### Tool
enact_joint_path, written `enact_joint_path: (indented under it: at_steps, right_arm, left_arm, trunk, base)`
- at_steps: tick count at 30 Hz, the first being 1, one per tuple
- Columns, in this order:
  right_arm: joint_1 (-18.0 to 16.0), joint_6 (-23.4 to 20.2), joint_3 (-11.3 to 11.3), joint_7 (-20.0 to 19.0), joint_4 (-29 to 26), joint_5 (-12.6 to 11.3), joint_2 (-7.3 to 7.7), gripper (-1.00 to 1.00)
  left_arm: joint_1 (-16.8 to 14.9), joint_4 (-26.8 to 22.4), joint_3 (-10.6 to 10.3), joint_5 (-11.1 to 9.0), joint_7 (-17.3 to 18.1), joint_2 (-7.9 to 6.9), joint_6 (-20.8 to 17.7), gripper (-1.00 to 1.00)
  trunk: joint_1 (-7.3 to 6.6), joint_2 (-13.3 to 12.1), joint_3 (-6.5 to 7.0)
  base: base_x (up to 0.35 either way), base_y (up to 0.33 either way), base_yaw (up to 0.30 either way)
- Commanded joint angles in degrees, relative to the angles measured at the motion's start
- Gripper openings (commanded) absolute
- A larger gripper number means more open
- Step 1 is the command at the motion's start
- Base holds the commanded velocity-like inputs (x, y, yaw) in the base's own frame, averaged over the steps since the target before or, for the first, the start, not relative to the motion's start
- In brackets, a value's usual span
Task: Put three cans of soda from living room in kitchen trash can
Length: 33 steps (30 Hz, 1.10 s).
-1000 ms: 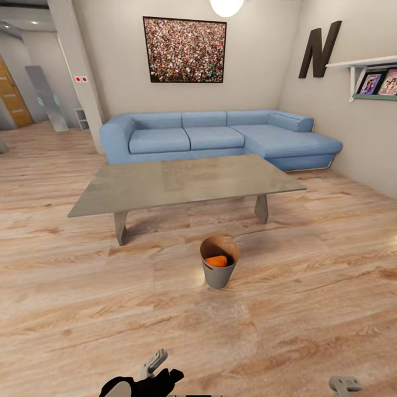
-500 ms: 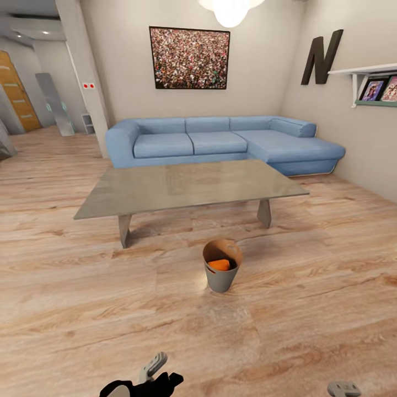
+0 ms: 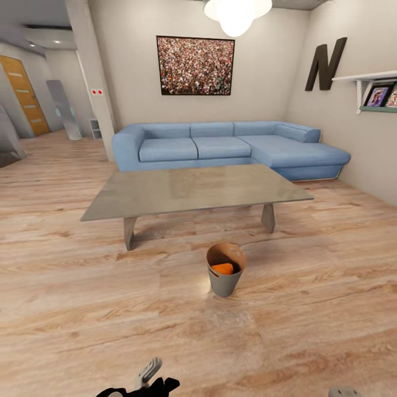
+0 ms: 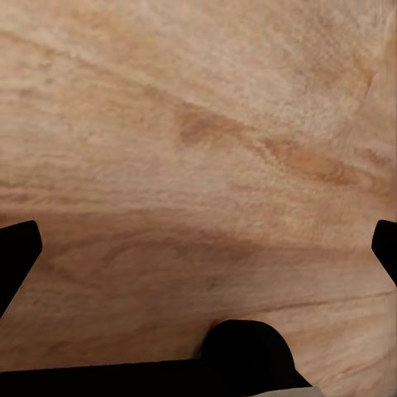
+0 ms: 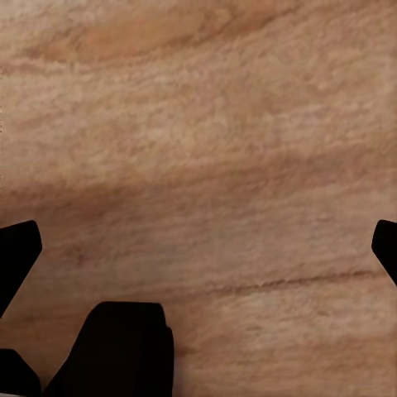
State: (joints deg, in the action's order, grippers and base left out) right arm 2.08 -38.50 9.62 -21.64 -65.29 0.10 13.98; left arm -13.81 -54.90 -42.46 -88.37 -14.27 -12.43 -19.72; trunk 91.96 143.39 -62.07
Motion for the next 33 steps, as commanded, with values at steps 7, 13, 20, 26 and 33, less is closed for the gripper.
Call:
enact_joint_path:
  at_steps: [7,13,20,26,33]
  right_arm:
    - [-0.05,0.0,-0.11,0.01,0.86,-0.01,0.0,1.0]
    - [-0.05,0.07,-0.13,0.01,1.0,-0.01,-0.03,1.0]
    - [-0.05,0.08,-0.13,0.01,1.04,0.0,-0.05,1.0]
    - [-0.05,0.09,-0.13,0.01,1.04,0.0,-0.01,1.0]
    - [-0.05,0.07,-0.13,0.01,1.04,-0.01,0.0,1.0]
  left_arm:
    - [-0.27,2.78,0.14,0.11,0.51,0.26,0.07,1.0]
    - [-0.33,3.47,0.18,0.11,0.34,0.29,0.36,1.0]
    - [-0.34,3.71,0.2,0.11,0.3,0.3,0.45,1.0]
    - [-0.34,3.74,0.2,0.12,0.31,0.3,0.47,1.0]
    - [-0.36,3.75,0.2,0.11,0.71,0.68,0.47,1.0]
  trunk:
    - [0.0,0.0,0.65]
    - [0.0,0.0,1.2]
    - [0.0,0.0,1.85]
    - [0.0,0.0,2.4]
    - [0.0,0.0,3.05]
  base:
    - [0.0,0.0,0.121]
    - [0.0,0.0,0.126]
    - [0.0,0.0,0.127]
    - [0.0,0.0,0.127]
    - [0.0,0.0,0.127]
